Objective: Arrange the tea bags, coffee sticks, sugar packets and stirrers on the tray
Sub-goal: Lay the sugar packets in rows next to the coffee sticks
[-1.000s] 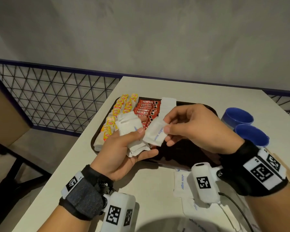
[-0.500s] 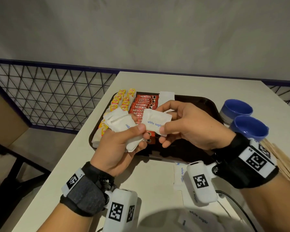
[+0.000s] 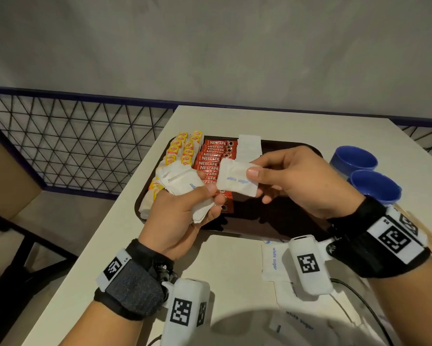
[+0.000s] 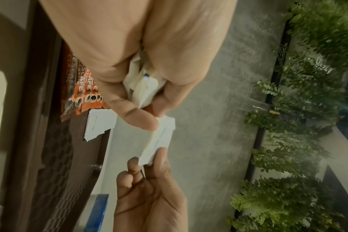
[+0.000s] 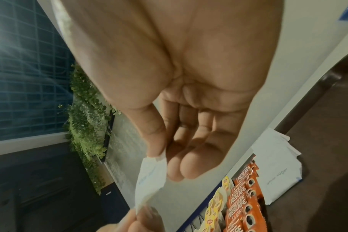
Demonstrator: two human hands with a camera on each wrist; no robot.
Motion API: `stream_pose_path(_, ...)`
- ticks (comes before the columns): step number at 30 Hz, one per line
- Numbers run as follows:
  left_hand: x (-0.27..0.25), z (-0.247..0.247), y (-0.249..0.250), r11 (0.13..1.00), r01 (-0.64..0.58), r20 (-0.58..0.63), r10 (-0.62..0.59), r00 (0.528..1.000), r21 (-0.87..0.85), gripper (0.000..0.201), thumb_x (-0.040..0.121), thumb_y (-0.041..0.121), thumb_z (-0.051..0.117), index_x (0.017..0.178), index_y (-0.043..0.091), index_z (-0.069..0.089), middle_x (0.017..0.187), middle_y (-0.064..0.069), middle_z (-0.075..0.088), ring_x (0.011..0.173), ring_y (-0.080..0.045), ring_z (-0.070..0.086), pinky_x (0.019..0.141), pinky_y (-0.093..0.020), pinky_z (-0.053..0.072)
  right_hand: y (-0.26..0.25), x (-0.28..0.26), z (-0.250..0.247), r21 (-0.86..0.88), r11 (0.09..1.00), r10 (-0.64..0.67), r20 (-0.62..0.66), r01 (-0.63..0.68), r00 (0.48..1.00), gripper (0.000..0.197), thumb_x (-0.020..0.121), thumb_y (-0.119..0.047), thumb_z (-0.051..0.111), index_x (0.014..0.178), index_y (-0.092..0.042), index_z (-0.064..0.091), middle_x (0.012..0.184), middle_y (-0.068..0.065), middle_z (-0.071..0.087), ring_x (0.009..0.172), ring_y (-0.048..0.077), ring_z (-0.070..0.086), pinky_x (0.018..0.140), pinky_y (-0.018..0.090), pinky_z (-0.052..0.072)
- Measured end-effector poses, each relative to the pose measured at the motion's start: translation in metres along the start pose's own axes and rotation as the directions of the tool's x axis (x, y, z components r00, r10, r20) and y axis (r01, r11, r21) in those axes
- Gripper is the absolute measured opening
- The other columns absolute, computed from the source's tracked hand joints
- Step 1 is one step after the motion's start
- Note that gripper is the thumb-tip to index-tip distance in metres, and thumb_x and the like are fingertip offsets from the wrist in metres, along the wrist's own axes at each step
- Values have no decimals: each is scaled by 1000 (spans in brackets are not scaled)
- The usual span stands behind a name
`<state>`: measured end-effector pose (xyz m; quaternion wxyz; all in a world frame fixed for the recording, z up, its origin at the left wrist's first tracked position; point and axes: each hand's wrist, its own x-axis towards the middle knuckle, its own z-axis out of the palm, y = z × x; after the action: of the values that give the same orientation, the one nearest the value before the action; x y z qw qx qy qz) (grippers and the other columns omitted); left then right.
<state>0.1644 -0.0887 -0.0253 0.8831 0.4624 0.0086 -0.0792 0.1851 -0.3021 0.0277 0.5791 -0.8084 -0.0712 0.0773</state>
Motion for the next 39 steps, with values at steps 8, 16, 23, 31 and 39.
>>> stream_pose_path(8,2,0,5,995,60,-123,-70,990,-85,8,94,13,68,102,14,68,91,-10,70,74,-23,71,59,-28,60,5,51,-24,-167,978,113,-98,-128,989,8,89,-10,80,96,-7,79,91,11,79,70,20,71,68,32,63)
stream_pose_path(16,1,0,6,994,61,-118,-71,990,-88,5,92,10,68,96,14,68,93,-12,69,76,-24,72,65,-30,60,30,96,-14,-380,892,251,-36,-246,967,12,88,-2,79,98,2,75,89,18,78,65,19,73,67,32,65)
stream_pose_path(23,1,-1,5,994,85,-103,-93,990,-72,4,92,10,69,93,14,67,84,-9,70,75,-26,72,59,-29,60,31,109,-18,-486,833,248,-101,-265,963,17,84,-9,84,93,2,74,81,16,78,72,25,78,66,33,64)
stream_pose_path(31,1,0,6,993,87,-107,-96,990,-86,8,88,10,70,95,12,66,88,-12,69,77,-27,73,63,-31,61,30,110,-16,-588,761,269,-99,-275,958,27,82,-18,88,97,-1,73,87,14,79,79,26,79,75,39,66)
stream_pose_path(39,1,0,9,957,127,1,-131,991,-261,40,93,-8,44,130,0,55,111,-25,68,96,-51,72,87,-57,58,-1,92,-19,-554,813,125,-131,-177,983,24,94,-35,75,95,-12,70,91,9,76,68,18,75,65,31,64)
